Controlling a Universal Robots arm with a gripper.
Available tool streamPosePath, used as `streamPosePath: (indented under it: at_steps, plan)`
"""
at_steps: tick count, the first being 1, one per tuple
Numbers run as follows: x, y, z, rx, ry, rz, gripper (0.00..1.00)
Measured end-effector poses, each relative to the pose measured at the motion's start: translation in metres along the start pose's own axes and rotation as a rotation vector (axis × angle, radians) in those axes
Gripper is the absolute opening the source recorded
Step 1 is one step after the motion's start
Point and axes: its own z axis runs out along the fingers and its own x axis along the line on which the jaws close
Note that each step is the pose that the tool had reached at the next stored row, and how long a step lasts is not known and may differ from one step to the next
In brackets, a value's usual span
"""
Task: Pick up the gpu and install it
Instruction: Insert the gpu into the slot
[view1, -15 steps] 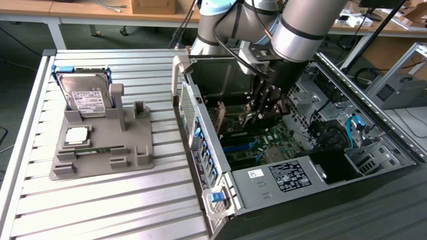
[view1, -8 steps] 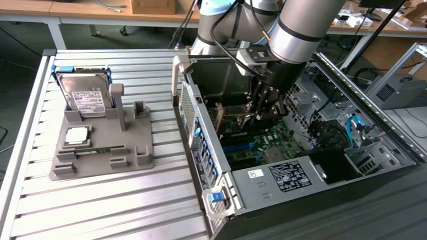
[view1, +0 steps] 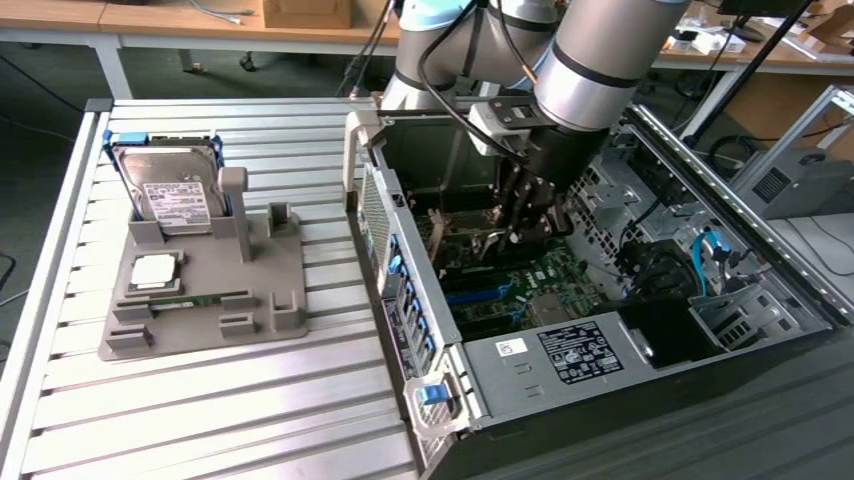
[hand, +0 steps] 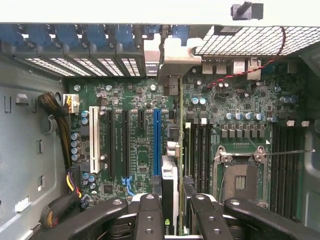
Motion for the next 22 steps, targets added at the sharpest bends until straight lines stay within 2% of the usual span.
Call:
streamPosePath:
  at_steps: [7,16,22]
  plan:
    - [0.001,0.0018,0.0033,0.0,-0.0001,0.0,0.27]
    - [0.004,0.0065,0.0127,0.0,0.0001,-0.001,0.27]
    - [0.006,0.0129,0.0195,0.0,0.0,-0.001,0.27]
